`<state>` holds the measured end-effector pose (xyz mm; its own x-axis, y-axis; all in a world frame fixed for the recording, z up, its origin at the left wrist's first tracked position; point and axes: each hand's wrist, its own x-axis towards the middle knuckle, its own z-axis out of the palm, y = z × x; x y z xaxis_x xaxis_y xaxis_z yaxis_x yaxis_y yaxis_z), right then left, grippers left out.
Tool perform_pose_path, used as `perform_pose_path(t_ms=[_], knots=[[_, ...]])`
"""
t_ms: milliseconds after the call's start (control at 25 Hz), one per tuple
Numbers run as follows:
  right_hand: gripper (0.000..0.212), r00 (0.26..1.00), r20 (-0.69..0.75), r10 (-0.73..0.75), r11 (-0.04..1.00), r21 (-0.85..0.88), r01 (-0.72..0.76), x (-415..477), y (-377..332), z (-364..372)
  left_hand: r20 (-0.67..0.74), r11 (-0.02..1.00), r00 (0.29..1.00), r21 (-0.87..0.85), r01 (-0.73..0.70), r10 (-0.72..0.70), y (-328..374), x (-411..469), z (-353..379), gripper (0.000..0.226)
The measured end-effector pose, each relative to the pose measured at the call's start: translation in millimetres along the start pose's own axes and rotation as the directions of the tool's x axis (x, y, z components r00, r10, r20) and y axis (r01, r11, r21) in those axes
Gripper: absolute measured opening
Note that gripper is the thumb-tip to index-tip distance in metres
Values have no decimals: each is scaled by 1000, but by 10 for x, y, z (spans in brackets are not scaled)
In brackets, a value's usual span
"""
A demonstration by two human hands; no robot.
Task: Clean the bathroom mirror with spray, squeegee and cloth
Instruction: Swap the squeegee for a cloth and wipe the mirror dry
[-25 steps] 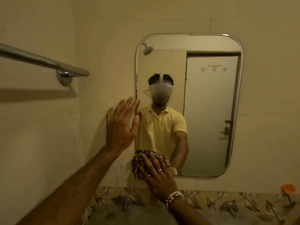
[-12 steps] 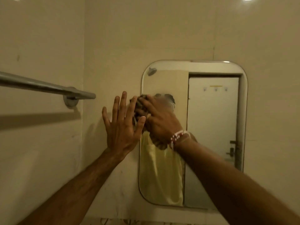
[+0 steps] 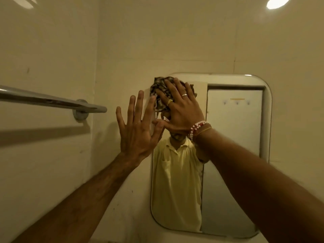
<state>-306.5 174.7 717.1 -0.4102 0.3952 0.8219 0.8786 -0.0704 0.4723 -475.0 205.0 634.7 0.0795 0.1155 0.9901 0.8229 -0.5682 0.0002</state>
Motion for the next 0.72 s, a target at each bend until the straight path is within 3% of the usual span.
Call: perform_pose_path(t_ms=[240, 520, 720], knots=[[67, 992, -109, -63, 997, 46, 69, -1052, -321, 538, 126, 995, 990, 65, -76, 68, 35, -1059, 175, 78], [59, 980, -61, -190, 976, 94, 195, -2564, -879, 989, 324, 988, 943, 109, -112, 71, 194, -2008, 78, 81], [59, 944, 17, -330, 940, 101, 327, -2930, -805, 994, 398, 985, 916, 138, -106, 43, 371, -2067, 2, 80]])
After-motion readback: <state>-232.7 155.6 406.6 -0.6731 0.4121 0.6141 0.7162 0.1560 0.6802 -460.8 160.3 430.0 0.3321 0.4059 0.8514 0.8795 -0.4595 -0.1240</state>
